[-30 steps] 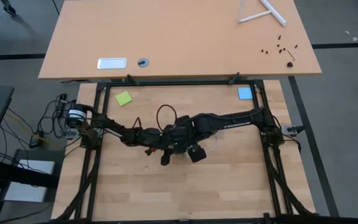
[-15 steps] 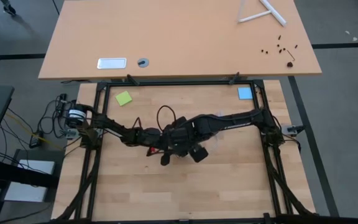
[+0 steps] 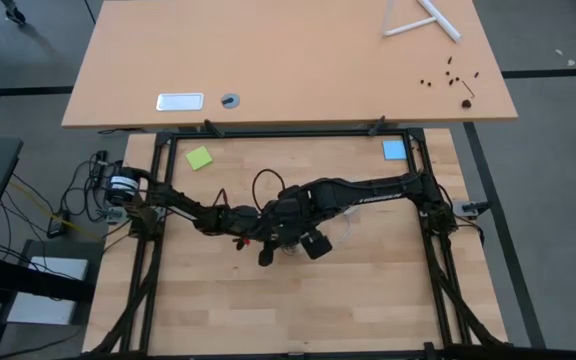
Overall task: Screw lightbulb
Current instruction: Insert the lightbulb into the lamp
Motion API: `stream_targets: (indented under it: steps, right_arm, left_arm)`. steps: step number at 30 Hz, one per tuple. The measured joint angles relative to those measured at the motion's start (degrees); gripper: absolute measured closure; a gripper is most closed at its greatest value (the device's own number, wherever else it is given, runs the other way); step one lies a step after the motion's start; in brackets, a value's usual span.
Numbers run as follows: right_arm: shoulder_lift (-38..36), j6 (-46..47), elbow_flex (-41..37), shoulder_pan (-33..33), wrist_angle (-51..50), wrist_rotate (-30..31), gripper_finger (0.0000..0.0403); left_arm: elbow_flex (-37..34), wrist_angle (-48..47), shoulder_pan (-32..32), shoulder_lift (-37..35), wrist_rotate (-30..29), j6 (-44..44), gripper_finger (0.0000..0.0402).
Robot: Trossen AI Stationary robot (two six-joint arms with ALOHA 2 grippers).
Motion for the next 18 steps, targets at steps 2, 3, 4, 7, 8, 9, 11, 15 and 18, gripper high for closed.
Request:
stream_targets:
  steps: [2, 3, 4, 7, 8, 9, 11, 15, 18]
  right_arm:
    - [0.00, 3.96, 0.00, -0.05, -0.02, 0.00, 0.0113]
    - [0.00, 6.74, 0.00, -0.15, -0.02, 0.00, 0.0113]
    - [0.02, 10.30, 0.00, -0.24, -0.06, -0.04, 0.0113]
    - [0.02, 24.28, -0.02, -0.62, -0.23, -0.40, 0.0111]
    - [0.02, 30.10, -0.02, -0.75, -0.26, -0.45, 0.0111]
    - [0.02, 36.24, -0.04, -0.89, -0.36, -0.47, 0.0110]
    - [0.04, 47.41, -0.04, -1.36, -0.73, -1.09, 0.0107]
    - [0.04, 61.91, -0.07, -2.70, -0.77, -6.46, 0.0091]
    - [0.02, 63.30, -0.07, -3.36, -0.11, -9.72, 0.0071]
  left_arm:
    - [0.00, 0.00, 0.00, 0.00, 0.03, 0.00, 0.0243]
    - [0.00, 0.00, 0.00, 0.01, 0.14, 0.00, 0.0243]
    - [0.00, 0.01, 0.00, 0.02, 0.22, -0.01, 0.0243]
    - [0.00, 0.02, 0.00, 0.02, 0.21, -0.12, 0.0243]
    - [0.00, 0.02, 0.00, 0.02, 0.22, -0.21, 0.0243]
    - [0.00, 0.03, 0.00, 0.02, 0.26, -0.25, 0.0243]
    - [0.00, 0.04, 0.00, 0.02, 0.39, -0.47, 0.0243]
    - [0.00, 0.11, -0.02, 0.02, 0.39, -0.16, 0.0243]
    - [0.00, 0.18, -0.04, 0.02, 0.14, 0.28, 0.0243]
